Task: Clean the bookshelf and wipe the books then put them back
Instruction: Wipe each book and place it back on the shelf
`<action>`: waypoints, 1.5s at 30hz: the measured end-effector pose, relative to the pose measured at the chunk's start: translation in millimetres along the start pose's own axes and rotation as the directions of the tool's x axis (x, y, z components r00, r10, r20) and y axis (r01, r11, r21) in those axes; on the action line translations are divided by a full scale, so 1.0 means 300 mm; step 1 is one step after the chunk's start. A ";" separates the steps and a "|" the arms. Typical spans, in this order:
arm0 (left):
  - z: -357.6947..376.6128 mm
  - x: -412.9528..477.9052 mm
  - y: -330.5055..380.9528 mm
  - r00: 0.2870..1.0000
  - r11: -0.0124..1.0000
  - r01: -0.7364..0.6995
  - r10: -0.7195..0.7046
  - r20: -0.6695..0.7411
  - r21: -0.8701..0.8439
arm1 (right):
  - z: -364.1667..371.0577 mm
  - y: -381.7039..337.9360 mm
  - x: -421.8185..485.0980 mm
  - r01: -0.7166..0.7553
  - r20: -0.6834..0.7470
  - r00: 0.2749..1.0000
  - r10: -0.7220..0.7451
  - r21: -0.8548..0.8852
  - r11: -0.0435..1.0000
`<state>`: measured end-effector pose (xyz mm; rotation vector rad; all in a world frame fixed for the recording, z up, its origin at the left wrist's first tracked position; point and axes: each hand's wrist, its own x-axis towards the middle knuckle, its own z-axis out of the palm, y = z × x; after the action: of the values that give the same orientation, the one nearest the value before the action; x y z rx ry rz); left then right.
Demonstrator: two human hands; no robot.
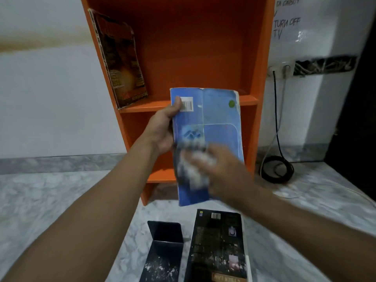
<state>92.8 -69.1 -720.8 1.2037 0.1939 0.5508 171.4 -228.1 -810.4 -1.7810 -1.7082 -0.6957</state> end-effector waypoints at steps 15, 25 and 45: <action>-0.033 -0.005 -0.057 0.996 0.995 0.083 -0.083 0.014 0.055 | -0.017 0.039 0.066 -0.058 -0.158 0.986 0.050 -0.043 0.997; -0.112 -0.004 -0.056 0.994 0.995 0.084 -0.080 -0.080 0.054 | -0.106 0.070 0.009 0.206 -0.298 0.938 -0.175 0.074 0.976; -0.037 -0.014 -0.072 0.990 0.994 0.092 -0.086 -0.110 0.058 | -0.188 0.110 0.169 -0.170 -0.413 0.903 0.120 -0.087 0.981</action>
<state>91.0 -67.4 -745.1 1.2210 0.3574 0.5352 207.7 -233.4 -736.4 -1.6765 -1.2644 -1.0399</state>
